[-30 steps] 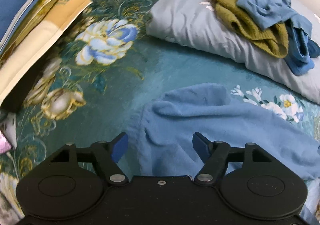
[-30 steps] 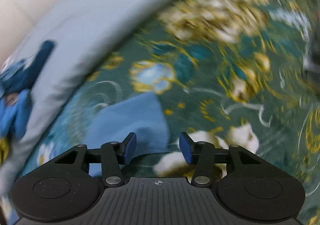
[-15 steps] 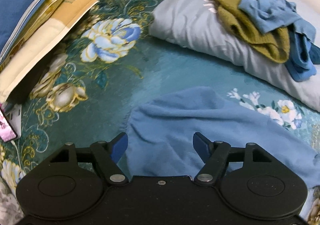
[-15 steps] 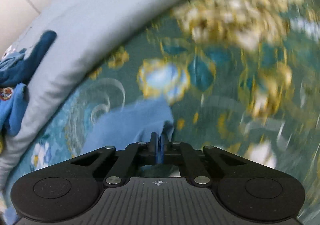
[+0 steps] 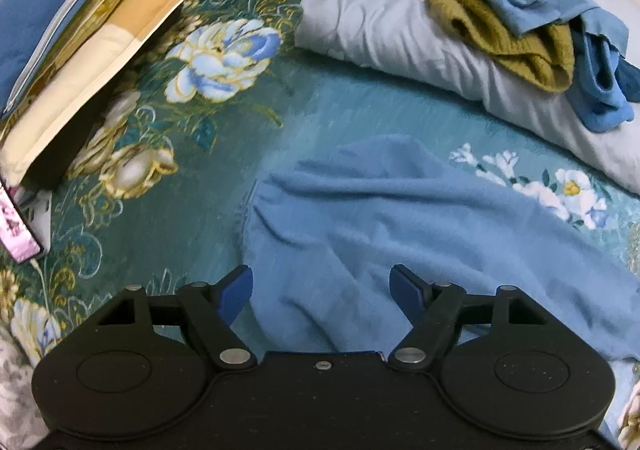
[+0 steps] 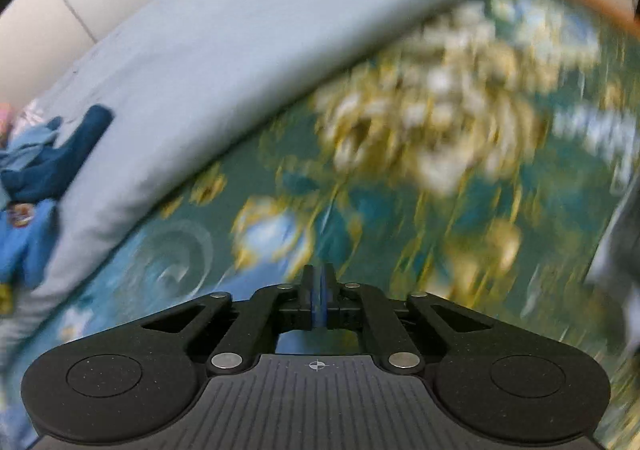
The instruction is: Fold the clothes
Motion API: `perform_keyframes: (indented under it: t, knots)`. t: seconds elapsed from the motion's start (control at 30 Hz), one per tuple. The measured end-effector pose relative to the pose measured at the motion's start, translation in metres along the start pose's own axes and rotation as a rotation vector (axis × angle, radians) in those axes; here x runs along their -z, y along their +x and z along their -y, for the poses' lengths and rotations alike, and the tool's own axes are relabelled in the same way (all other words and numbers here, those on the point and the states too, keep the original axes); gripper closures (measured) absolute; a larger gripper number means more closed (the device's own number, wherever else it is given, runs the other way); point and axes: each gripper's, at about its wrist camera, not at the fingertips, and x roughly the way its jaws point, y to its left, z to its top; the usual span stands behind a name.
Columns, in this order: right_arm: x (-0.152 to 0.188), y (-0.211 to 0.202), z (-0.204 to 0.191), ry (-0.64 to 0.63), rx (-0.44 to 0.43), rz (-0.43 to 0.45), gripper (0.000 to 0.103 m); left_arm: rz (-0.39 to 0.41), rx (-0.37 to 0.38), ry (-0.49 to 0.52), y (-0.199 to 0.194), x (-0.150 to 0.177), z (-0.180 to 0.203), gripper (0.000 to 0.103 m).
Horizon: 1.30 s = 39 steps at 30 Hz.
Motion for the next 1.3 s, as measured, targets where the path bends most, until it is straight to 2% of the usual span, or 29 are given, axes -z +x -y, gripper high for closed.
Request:
perform_keyframes:
  t: [0.07, 0.13, 0.17, 0.27, 0.43, 0.5, 0.53, 0.57, 0.63, 0.73, 0.83, 0.93, 1.0, 1.17, 1.3]
  knots:
    - [0.020, 0.006, 0.002, 0.052, -0.029, -0.029, 0.070, -0.001, -0.004, 0.007, -0.003, 0.004, -0.001, 0.028]
    - [0.033, 0.014, 0.002, 0.107, -0.052, -0.050, 0.069, 0.001, -0.010, 0.018, -0.007, 0.008, -0.002, 0.027]
    - [0.037, 0.018, 0.001, 0.130, -0.049, -0.060, 0.064, 0.003, -0.016, 0.025, -0.009, 0.010, -0.003, 0.027]
    - [0.042, 0.029, -0.005, 0.171, -0.040, -0.081, 0.063, 0.004, -0.034, 0.021, -0.014, 0.016, -0.008, 0.025]
    - [0.044, 0.038, -0.021, 0.166, -0.047, -0.085, 0.062, -0.005, -0.052, -0.021, -0.020, 0.027, -0.019, 0.025]
    - [0.043, 0.041, -0.026, 0.166, -0.057, -0.087, 0.070, -0.006, -0.057, -0.028, -0.023, 0.029, -0.020, 0.025]
    - [0.041, 0.042, -0.028, 0.163, -0.064, -0.090, 0.085, -0.005, -0.058, -0.031, -0.025, 0.030, -0.020, 0.025]
    - [0.039, 0.043, -0.031, 0.154, -0.063, -0.096, 0.094, -0.004, -0.058, -0.032, -0.027, 0.031, -0.019, 0.025]
    - [0.032, 0.046, -0.037, 0.130, -0.063, -0.103, 0.099, 0.000, -0.058, -0.036, -0.031, 0.032, -0.018, 0.025]
    - [0.017, 0.042, -0.049, 0.047, -0.063, -0.062, 0.100, 0.009, -0.058, -0.035, -0.035, 0.032, -0.017, 0.024]
    - [-0.006, 0.030, -0.060, -0.048, -0.072, 0.024, 0.100, 0.012, -0.059, -0.038, -0.037, 0.033, -0.017, 0.024]
    - [-0.029, 0.019, -0.068, -0.121, -0.046, 0.128, 0.100, 0.008, -0.060, -0.041, -0.036, 0.036, -0.019, 0.023]
    - [-0.042, 0.018, -0.068, -0.145, -0.025, 0.167, 0.100, -0.003, -0.061, -0.044, -0.033, 0.039, -0.021, 0.023]
    - [-0.042, 0.037, -0.060, -0.173, -0.010, 0.092, 0.098, -0.041, -0.045, -0.066, -0.020, 0.044, -0.026, 0.023]
    - [-0.030, 0.029, -0.048, -0.142, -0.011, 0.095, 0.095, -0.068, -0.017, -0.092, -0.006, 0.044, -0.032, 0.023]
